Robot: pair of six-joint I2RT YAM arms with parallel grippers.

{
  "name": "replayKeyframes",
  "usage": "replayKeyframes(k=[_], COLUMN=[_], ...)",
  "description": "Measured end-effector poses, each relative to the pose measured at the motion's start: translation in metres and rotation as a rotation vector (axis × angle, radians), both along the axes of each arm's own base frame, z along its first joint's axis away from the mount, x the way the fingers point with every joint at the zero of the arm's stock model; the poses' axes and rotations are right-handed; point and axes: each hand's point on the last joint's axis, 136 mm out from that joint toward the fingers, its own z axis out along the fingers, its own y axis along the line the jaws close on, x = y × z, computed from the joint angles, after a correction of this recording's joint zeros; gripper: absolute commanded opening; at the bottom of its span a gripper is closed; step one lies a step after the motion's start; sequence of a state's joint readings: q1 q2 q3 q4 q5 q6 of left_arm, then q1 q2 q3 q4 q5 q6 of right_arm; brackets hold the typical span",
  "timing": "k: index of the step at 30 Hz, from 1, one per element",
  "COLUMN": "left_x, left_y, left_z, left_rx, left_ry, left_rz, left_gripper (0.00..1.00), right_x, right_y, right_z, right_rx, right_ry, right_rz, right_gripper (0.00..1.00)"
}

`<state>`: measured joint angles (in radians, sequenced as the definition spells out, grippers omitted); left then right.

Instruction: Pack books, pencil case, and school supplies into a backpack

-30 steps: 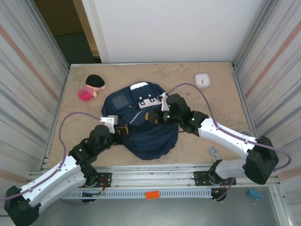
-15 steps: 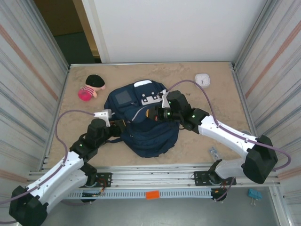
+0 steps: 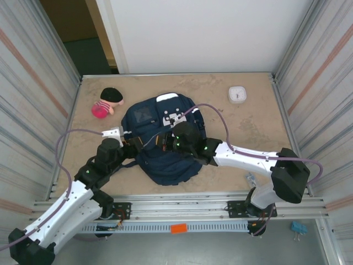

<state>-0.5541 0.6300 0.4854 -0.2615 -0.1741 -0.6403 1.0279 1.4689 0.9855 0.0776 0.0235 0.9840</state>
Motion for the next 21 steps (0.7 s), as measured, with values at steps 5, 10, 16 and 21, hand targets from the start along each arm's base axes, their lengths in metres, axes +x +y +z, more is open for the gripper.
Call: replayKeyframes(k=[5, 10, 16, 21], left_x=[-0.001, 0.0, 0.002, 0.004], left_y=[-0.003, -0.008, -0.009, -0.009], left_z=[-0.002, -0.008, -0.007, -0.005], left_rx=[-0.002, 0.002, 0.012, 0.051], left_ry=[0.011, 0.037, 0.027, -0.001], left_rz=[-0.014, -0.035, -0.04, -0.059], left_gripper=[0.57, 0.57, 0.58, 0.59], right_x=[-0.005, -0.017, -0.028, -0.014], right_y=[-0.012, -0.042, -0.092, -0.158], right_z=[-0.01, -0.012, 0.001, -0.002], right_rx=[-0.067, -0.169, -0.292, -0.408], right_ry=[0.019, 0.045, 0.077, 0.161], right_rz=[-0.014, -0.044, -0.084, -0.216], right_gripper=[0.4, 0.5, 0.55, 0.57])
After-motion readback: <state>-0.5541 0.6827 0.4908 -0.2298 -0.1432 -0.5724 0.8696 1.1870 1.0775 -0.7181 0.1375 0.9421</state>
